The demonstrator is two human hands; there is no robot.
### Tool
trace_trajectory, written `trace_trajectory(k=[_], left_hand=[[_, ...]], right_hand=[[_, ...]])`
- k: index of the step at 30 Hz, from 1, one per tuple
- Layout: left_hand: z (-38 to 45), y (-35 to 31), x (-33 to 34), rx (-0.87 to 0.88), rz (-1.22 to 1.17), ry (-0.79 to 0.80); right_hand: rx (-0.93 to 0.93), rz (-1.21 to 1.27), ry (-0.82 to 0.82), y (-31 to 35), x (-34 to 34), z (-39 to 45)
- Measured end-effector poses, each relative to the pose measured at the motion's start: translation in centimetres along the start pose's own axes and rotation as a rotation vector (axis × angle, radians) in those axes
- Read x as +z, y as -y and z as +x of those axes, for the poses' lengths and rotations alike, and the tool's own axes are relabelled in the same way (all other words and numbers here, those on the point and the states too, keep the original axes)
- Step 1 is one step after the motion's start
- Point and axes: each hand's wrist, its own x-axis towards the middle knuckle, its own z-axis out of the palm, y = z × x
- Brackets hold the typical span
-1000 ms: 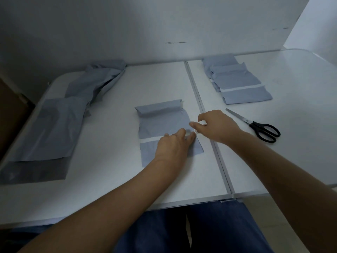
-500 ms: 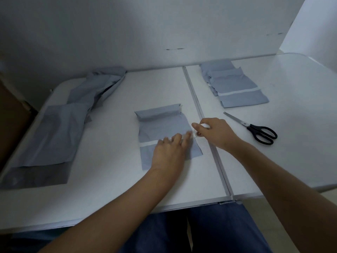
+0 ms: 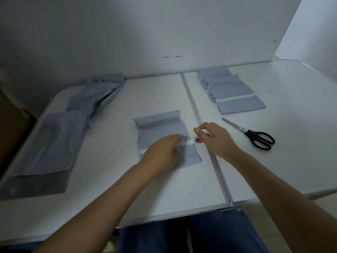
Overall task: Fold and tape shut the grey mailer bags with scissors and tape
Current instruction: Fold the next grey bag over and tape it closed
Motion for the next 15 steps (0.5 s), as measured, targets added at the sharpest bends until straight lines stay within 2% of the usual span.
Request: trace_trajectory(k=[2,6,8,10,12,15], left_hand=[[1.9,-0.5,-1.1,-0.050,-0.123,0.013],[5.2,-1.8,-2.2,-0.058,-0.207,0.260],[6.3,-2.0,-2.1,-0.065,-0.212,0.316],[7.0,-1.9,-1.8,-0.084,-0.253,0.334],[7.5,-1.7,-1.6,-0.096,-0.274,0.343],[7.6,-1.6,-1.7,-0.080,-0.307,0.378]], right_hand=[[-0.009,0.040,-0.035,-0.4,0.1,-0.2],[-0.053,0.039,-0.216,-1.1,-0.5,-0.3],[-0.041,-0.077,-0.335,-2.5,-1.6,-0.6],[0.036,-0.301,-0.418,-4.5,-3.4,-0.9],[0.194,-0.480,-0.403,-6.1,-5.5,-1.7],[0.390,-0.523,-0.283,-7.0,-7.4,-2.6]])
